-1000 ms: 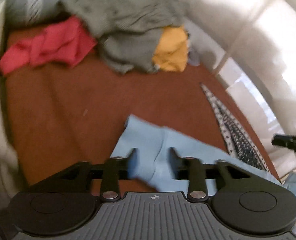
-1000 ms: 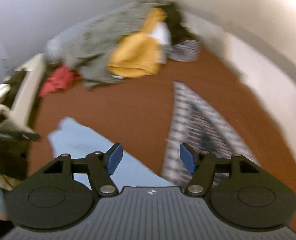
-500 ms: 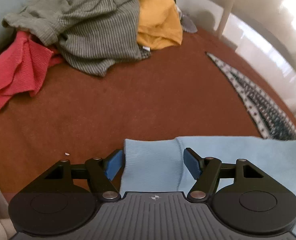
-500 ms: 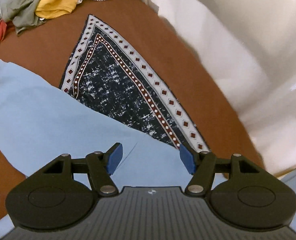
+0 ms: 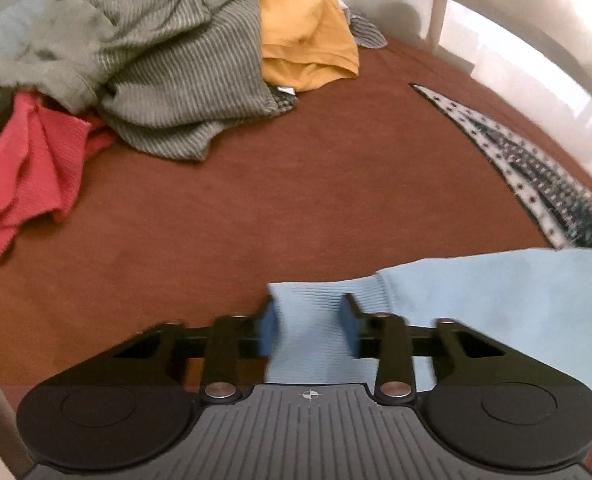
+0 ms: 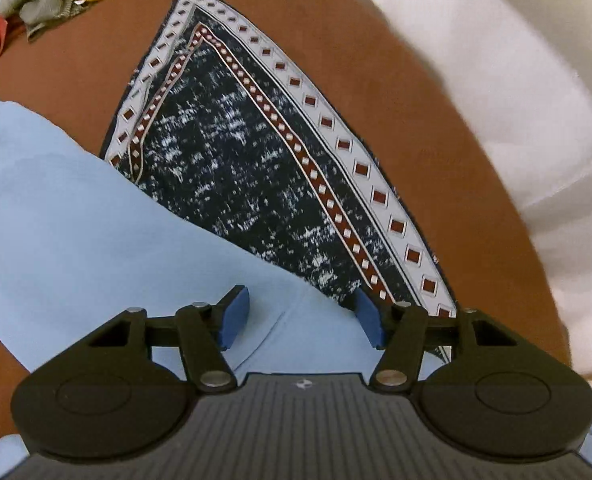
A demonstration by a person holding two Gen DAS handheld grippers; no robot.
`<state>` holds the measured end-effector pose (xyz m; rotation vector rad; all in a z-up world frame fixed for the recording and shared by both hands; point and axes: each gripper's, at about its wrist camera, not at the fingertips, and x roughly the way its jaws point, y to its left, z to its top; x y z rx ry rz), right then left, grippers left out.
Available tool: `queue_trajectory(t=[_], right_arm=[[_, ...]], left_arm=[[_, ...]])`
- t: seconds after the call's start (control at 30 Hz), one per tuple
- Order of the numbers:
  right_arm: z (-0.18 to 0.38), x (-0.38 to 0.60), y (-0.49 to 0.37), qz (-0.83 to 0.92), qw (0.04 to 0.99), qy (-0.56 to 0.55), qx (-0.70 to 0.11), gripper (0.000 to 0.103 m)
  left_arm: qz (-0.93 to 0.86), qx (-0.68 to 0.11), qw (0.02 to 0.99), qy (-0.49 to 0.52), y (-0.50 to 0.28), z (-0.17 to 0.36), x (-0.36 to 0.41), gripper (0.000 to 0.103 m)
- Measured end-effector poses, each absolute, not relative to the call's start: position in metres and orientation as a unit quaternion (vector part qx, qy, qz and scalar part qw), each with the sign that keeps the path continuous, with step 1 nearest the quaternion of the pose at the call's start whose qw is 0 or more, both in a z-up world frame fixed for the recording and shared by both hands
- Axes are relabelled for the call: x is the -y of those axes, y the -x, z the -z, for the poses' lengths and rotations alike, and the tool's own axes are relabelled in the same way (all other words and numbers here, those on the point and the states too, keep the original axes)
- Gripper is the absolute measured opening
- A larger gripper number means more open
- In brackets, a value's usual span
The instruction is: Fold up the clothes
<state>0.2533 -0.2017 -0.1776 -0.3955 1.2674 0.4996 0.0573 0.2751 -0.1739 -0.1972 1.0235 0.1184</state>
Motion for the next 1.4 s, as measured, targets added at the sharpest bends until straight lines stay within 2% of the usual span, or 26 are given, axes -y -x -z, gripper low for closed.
queue_trajectory(t=[0.03, 0.1, 0.27, 0.47, 0.53, 0.57, 0.6, 0.63, 0.7, 0.77, 1.03, 1.1, 1.4], right_arm=[[0.178, 0.202, -0.255, -0.226, 0.756, 0.171, -0.590, 0.040], [0.176, 0.201, -0.258, -0.216, 0.754, 0.155, -0.601, 0.015], [0.149, 0.204, -0.262, -0.204, 0.789, 0.131, -0.565, 0.011], [0.170, 0.197, -0.260, -0.152, 0.804, 0.138, -0.558, 0.011], [0.169, 0.197, -0.254, -0.134, 0.817, 0.131, -0.545, 0.014], [0.169, 0.197, -0.252, -0.124, 0.824, 0.128, -0.538, 0.017], [0.168, 0.197, -0.249, -0.115, 0.830, 0.125, -0.531, 0.020], [0.167, 0.196, -0.246, -0.106, 0.836, 0.121, -0.524, 0.024], [0.163, 0.197, -0.238, -0.087, 0.852, 0.112, -0.505, 0.054], [0.142, 0.206, -0.218, -0.072, 0.876, 0.086, -0.468, 0.064], [0.072, 0.268, -0.087, -0.035, 0.919, -0.018, -0.393, 0.067], [0.063, 0.291, -0.049, -0.013, 0.923, -0.037, -0.383, 0.070], [0.059, 0.431, 0.135, 0.104, 0.918, -0.089, -0.371, 0.070]], left_arm=[[-0.059, -0.484, 0.868, 0.091, -0.055, 0.173, -0.275, 0.006], [-0.067, -0.466, 0.876, 0.099, -0.050, 0.168, -0.276, 0.003], [-0.086, -0.438, 0.890, 0.098, -0.059, 0.159, -0.282, 0.002], [-0.089, -0.437, 0.892, 0.077, -0.084, 0.168, -0.280, 0.002], [-0.088, -0.445, 0.889, 0.065, -0.087, 0.174, -0.279, 0.004], [-0.091, -0.449, 0.886, 0.065, -0.087, 0.177, -0.279, 0.008], [-0.096, -0.454, 0.883, 0.068, -0.088, 0.177, -0.280, 0.026], [-0.100, -0.456, 0.882, 0.068, -0.088, 0.175, -0.280, 0.038], [-0.101, -0.454, 0.883, 0.064, -0.087, 0.167, -0.278, 0.043], [-0.087, -0.449, 0.888, 0.055, -0.086, 0.155, -0.269, 0.050], [0.049, -0.420, 0.906, 0.031, -0.080, 0.113, -0.171, 0.059], [0.092, -0.420, 0.903, 0.028, -0.076, 0.109, -0.133, 0.059], [0.230, -0.432, 0.872, -0.008, -0.029, 0.108, 0.083, 0.060]])
